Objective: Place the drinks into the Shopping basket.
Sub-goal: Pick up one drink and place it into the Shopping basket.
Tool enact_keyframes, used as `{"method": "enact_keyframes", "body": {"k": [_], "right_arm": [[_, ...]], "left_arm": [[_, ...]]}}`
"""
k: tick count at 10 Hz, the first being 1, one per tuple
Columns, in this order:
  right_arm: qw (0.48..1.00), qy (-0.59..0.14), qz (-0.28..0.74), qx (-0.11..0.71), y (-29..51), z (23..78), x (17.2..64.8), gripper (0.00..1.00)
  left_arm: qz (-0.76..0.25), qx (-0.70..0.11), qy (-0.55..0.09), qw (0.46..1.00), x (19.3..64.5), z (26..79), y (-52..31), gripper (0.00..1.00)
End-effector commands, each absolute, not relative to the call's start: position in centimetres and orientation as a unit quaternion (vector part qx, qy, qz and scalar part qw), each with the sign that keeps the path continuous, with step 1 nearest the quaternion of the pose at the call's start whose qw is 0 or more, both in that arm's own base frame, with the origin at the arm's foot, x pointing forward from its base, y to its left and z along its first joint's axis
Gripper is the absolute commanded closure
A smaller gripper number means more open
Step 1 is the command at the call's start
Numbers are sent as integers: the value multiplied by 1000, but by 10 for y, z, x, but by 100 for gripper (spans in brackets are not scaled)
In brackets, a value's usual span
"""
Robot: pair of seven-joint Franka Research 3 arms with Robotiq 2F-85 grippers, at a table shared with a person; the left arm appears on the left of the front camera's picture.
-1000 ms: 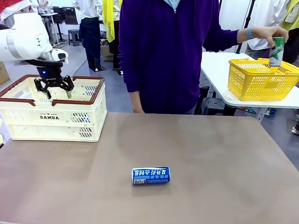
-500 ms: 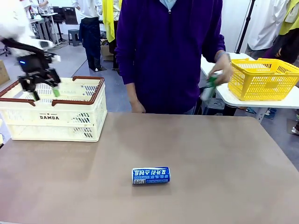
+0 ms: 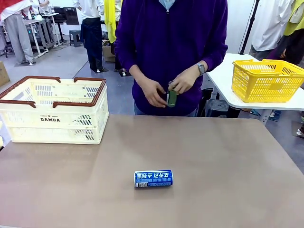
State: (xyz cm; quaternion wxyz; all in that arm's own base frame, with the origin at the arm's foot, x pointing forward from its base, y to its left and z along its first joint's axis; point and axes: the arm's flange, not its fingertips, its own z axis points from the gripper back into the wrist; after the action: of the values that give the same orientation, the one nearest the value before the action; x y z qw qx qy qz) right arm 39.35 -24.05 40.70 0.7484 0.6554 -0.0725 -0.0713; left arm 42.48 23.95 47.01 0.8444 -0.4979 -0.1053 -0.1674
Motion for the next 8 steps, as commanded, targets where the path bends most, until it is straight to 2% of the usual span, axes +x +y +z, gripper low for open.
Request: {"method": "enact_keyframes", "body": {"k": [1,2,3,8], "right_arm": [[750,-62,-75,654,-241,413,393,0],[750,-62,-75,654,-241,413,393,0],[750,-62,-75,654,-241,413,393,0],[750,-62,-75,654,-241,413,393,0]], "left_arm": [[-162,-700,-189,670,432,418,231,0],[-85,-687,-179,699,434,406,228,0],[-152,-560,-140,802,419,435,246,0],[-152,-560,-140,802,419,435,246,0]]}}
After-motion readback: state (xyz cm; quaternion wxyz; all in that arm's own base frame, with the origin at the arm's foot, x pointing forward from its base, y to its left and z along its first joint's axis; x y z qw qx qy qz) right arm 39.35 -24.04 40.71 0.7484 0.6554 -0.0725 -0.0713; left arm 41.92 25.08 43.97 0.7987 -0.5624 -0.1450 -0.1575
